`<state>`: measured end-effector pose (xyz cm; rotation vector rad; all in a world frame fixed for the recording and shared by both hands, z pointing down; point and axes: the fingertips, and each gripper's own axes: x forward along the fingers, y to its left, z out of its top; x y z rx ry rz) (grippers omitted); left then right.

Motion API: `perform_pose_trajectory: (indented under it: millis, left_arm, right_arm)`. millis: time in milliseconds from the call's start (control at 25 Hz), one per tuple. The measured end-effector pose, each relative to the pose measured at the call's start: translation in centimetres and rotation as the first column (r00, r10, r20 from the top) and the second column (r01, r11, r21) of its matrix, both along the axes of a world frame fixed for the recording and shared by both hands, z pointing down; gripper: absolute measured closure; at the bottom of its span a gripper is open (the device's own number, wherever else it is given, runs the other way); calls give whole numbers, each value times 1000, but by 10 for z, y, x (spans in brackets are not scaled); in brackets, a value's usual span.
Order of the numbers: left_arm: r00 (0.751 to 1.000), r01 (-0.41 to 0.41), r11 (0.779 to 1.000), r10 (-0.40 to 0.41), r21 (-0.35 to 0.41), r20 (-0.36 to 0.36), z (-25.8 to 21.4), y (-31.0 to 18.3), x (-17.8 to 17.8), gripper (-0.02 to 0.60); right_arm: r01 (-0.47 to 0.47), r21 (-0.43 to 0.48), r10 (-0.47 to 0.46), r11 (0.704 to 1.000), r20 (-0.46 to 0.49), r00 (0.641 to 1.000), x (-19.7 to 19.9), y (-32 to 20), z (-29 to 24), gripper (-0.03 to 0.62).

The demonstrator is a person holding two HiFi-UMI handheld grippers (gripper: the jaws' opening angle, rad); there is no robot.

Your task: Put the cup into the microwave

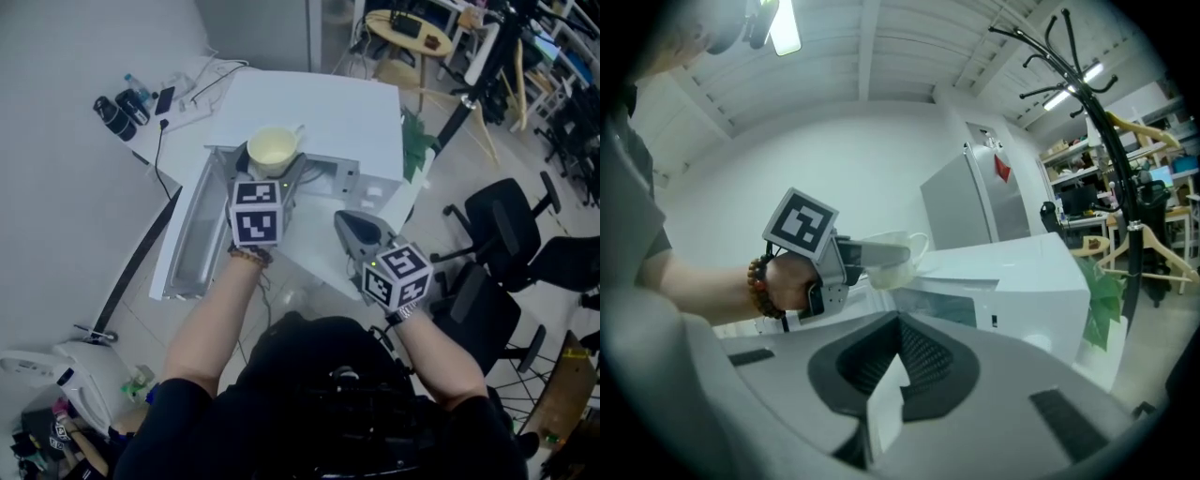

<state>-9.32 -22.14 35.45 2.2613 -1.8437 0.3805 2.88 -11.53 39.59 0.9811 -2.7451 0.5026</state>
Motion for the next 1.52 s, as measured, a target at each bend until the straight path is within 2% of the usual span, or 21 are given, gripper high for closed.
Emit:
perform_pose_trajectory:
  millis: [800, 1160, 1520]
  left_arm:
    - [999, 38, 999, -39, -31, -35, 50, 48, -19, 155]
    - [999, 11, 999, -13, -52, -47, 86, 54, -19, 155]
    - [999, -28, 998, 26, -55, -45, 114, 36, -14, 155]
  right_arm:
    - [89, -64, -91, 994, -26, 996, -29, 17, 31, 577]
    - [82, -91, -86, 993, -42, 995, -33, 15, 44, 577]
    - [46, -100, -52, 994, -58, 997, -28, 6, 48, 577]
